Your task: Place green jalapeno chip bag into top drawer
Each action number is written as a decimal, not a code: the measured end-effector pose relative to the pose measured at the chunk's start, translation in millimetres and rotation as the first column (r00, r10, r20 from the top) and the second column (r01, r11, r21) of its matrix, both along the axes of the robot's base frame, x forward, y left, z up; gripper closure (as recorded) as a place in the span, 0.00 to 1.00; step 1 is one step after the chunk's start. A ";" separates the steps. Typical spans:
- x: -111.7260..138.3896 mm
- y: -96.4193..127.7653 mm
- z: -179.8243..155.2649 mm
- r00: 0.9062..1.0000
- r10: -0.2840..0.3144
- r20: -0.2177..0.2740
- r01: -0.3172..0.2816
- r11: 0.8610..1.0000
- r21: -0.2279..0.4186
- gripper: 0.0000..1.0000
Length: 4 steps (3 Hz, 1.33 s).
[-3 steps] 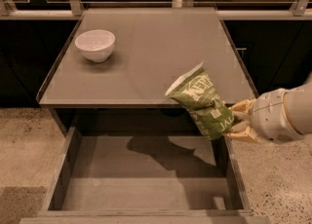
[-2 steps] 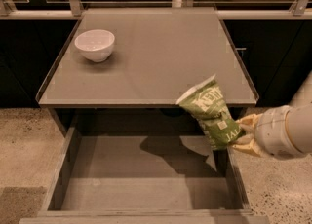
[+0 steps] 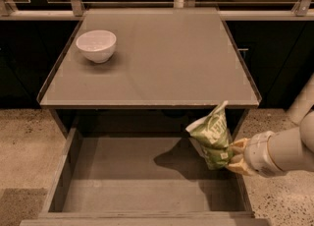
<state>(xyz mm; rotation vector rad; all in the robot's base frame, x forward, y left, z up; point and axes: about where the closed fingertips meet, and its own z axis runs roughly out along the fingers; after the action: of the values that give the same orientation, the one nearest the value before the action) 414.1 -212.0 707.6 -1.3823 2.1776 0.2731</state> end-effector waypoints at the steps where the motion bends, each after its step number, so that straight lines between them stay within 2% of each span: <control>1: -1.9 15.5 -40.9 0.996 0.008 -0.091 0.000 0.996 0.086 1.00; 2: -2.9 29.0 -63.7 0.989 0.024 -0.147 -0.005 0.991 0.131 1.00; 3: -3.1 29.2 -64.9 0.989 0.025 -0.149 -0.005 0.991 0.133 0.81; 4: -3.1 29.2 -64.9 0.989 0.025 -0.149 -0.005 0.991 0.133 0.58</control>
Offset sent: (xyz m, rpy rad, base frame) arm -0.0035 0.0429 -0.0904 0.1871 0.2165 0.0210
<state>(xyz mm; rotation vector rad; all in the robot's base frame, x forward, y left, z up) 411.0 -182.7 642.7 -1.3426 2.2260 0.5329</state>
